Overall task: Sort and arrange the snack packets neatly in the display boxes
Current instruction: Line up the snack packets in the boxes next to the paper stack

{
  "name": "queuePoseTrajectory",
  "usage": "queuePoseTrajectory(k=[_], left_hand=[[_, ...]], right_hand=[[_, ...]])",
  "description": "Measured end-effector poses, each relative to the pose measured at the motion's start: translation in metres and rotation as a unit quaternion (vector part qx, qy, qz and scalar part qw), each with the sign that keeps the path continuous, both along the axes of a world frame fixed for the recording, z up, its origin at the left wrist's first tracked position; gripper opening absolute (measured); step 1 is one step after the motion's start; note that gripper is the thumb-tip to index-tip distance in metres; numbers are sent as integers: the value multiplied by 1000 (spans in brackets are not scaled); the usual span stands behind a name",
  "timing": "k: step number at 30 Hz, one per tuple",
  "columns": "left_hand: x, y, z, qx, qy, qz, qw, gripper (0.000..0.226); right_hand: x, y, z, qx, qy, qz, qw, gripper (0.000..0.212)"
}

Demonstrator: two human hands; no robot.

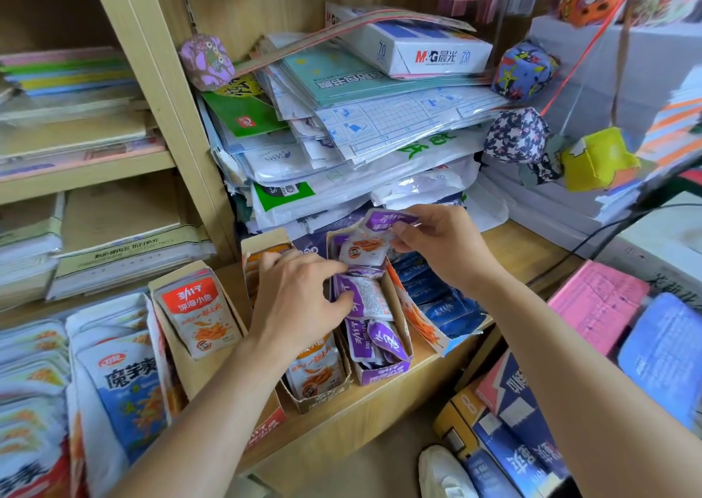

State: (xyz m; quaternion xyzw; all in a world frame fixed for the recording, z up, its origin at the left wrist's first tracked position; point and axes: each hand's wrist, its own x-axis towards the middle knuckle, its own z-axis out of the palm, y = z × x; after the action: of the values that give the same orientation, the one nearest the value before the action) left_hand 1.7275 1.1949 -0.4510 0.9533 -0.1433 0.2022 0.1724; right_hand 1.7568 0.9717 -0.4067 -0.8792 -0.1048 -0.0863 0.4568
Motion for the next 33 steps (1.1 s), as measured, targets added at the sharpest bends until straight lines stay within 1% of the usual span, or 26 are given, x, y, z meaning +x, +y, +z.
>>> queuePoseTrajectory(k=[5,7,9,11,15,17,19,20,21,22,24,25,27,29,31,33], left_hand=[[-1,1,0,-8,4,-1,1000,39],[-1,1,1,-12,9,0,1000,40],[-1,2,0,-13,8,0,1000,43],[-1,3,0,-11,6,2,1000,46],[0,4,-1,-11,11,3,1000,52],[0,5,-2,-14,11,-3,1000,51],[-1,5,-2,-19,9,-10,1000,50],[-1,6,-2,-24,9,-13,1000,50],[-2,7,-2,-30,9,-17,999,50],[-2,7,-2,-36,9,-19,999,51],[-4,8,0,-47,9,-17,999,54],[-4,8,1,-57,9,-14,998,54],[-4,8,2,-92,5,-9,996,49],[-4,7,3,-133,7,-8,991,43],[-5,7,2,-167,5,-7,986,37],[-6,8,3,-199,10,-7,980,32]], right_hand=[[4,10,-8,-53,-54,6,997,16],[5,16,-12,-44,-89,-18,995,16],[6,20,-13,-25,-98,-23,995,16],[7,20,-14,-19,-75,-2,997,20],[10,11,-15,-42,8,30,999,30],[14,13,-15,-84,34,39,995,30],[16,21,-18,-165,60,56,983,32],[16,26,-20,-192,63,63,977,32],[17,29,-23,-199,57,65,976,30],[17,30,-24,-188,45,60,979,25],[16,28,-21,-140,-6,26,990,15],[15,27,-19,-114,-36,4,993,14],[13,25,-17,-102,-70,-11,992,14],[13,26,-21,-124,-53,11,991,17],[14,28,-26,-151,-18,26,988,25],[13,27,-26,-161,-24,21,986,32]])
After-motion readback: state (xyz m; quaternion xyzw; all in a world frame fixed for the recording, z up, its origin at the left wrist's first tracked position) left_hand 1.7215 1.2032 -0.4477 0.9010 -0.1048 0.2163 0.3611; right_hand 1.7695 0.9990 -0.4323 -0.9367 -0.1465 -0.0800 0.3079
